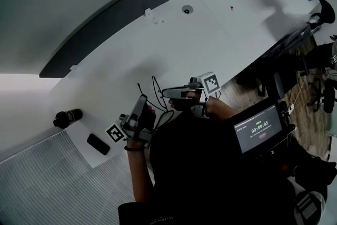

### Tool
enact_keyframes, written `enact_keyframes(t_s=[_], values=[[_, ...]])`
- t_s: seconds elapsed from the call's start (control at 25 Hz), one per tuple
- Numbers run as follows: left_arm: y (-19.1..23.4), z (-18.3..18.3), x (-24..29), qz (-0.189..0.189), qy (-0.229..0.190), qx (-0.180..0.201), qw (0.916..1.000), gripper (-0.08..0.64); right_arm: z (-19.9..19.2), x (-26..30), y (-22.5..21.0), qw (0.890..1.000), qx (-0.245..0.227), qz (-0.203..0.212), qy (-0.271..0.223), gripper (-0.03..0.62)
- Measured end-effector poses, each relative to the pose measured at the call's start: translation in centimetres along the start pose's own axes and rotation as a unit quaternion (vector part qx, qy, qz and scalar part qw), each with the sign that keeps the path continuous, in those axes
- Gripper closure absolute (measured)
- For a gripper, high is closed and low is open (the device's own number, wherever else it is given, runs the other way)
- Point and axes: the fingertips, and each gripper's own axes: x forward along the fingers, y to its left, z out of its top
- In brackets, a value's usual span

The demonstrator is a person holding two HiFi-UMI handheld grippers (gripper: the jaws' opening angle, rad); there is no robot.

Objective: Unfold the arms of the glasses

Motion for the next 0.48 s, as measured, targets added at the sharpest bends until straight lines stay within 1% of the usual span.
enact_keyframes(t_s=[0.16,0.32,0.48], values=[[0.4,0.26,-0.6,0.009,-0.004,-0.001,0.9999,0.537,-0.06,0.34,-0.12,1.0,-0.004,-0.007,-0.003,0.581],[0.62,0.37,-0.72,0.009,-0.008,-0.001,0.9999,0.537,0.4,0.51,0.35,1.0,-0.005,0.002,-0.014,0.581],[0.63,0.69,-0.88,0.01,-0.01,0.002,0.9999,0.537,0.2,0.23,-0.45,1.0,-0.005,-0.008,-0.009,0.581]])
